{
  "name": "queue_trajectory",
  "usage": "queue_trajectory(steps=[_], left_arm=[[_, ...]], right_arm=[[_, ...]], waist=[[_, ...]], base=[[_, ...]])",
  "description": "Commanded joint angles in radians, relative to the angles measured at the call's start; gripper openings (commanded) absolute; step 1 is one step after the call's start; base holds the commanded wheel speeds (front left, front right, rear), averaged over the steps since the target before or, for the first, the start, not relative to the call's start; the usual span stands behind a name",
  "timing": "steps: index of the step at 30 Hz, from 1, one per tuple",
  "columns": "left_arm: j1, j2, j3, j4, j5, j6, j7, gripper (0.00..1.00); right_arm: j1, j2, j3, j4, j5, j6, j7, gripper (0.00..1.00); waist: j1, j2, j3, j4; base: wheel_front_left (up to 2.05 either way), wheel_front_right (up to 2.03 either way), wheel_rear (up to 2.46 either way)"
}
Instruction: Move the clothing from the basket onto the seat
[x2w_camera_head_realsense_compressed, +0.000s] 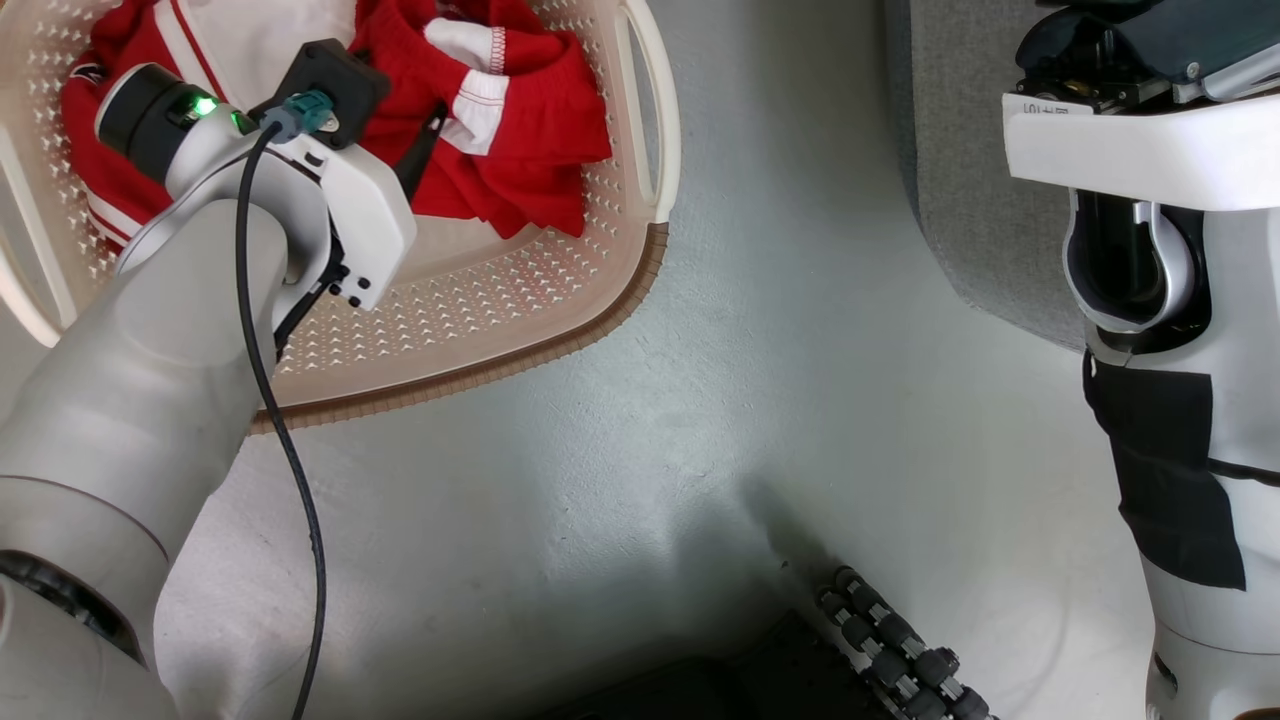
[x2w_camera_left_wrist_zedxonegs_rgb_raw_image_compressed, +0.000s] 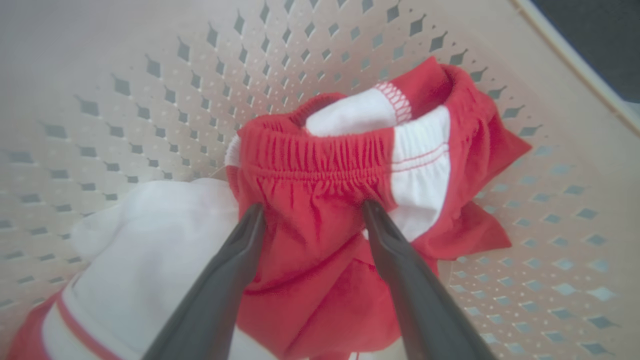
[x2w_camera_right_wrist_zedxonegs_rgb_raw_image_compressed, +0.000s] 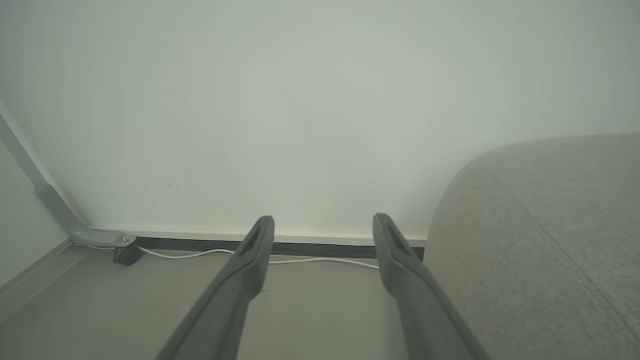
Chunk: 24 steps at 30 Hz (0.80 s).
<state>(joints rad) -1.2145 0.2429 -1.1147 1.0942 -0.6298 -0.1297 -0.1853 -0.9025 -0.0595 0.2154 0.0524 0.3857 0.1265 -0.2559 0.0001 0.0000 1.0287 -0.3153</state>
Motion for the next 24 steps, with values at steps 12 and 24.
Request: queue_trajectory(steps=[12,24], left_arm=[[-0.003,0.001,-0.045,-0.001,-0.108,-0.001,-0.053,0.00],[0.135,-0.002,0.078,-0.142,-0.118,-0.001,-0.076,0.00]], right_arm=[[0.069,0.009,-0.010,-0.010,0.017,0.004,-0.006,1.00],[0.147,0.009,-0.044,0.067,-0.058,0.004,-0.006,1.00]], waist=[[-0.0001,0.0000,-0.033,0.006],[-0.0001,0.0000,-0.231,0.078]], base=[[0.00,0.00,0.00],[0.00,0.00,0.00]])
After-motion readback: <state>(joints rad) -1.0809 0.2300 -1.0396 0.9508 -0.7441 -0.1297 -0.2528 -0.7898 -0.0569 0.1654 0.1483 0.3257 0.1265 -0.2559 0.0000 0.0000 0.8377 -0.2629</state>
